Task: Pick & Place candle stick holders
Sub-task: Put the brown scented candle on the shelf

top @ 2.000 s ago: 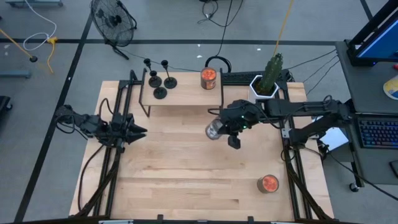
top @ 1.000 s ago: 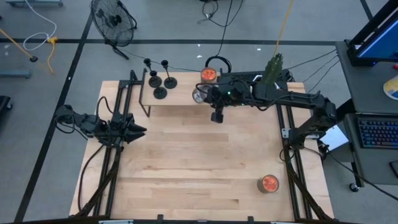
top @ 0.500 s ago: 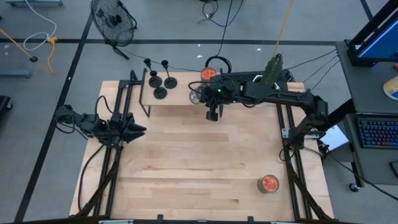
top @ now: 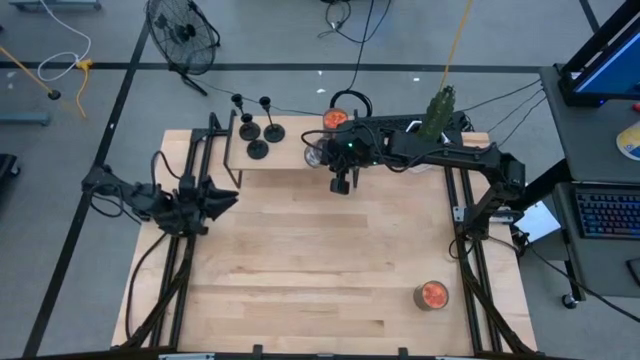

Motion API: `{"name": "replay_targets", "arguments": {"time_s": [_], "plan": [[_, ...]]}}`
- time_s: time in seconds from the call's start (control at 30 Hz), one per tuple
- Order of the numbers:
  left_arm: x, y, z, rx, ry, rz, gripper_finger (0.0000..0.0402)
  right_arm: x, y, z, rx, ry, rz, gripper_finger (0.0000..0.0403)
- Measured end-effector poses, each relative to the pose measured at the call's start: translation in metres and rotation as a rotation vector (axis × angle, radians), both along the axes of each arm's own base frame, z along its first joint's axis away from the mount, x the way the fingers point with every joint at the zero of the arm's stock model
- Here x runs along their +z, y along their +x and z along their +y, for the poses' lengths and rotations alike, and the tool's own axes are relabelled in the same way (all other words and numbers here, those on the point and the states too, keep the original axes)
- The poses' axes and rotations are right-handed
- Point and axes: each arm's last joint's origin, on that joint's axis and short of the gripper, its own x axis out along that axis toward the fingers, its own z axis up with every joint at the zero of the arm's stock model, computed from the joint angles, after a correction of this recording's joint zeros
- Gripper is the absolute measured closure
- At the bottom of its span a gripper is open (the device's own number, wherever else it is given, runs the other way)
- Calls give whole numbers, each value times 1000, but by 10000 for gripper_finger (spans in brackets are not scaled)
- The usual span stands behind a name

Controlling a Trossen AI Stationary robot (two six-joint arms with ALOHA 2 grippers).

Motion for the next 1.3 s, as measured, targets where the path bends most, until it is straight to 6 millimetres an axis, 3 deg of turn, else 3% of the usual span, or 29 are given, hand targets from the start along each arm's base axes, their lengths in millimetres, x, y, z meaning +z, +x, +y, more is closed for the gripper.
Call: {"name": "replay_targets", "arguments": {"time_s": [0.43, 0.93, 1.3], "plan": [[-3, 17, -8, 4, 71, 54, 289, -6, -11, -1, -17, 33, 117, 403], [-4, 19, -9, 4, 76, 69, 289, 11, -34, -17, -73, 41, 141, 403], [-4, 19, -9, 4, 71, 68, 289, 16, -37, -16, -55, 63, 147, 403]]}}
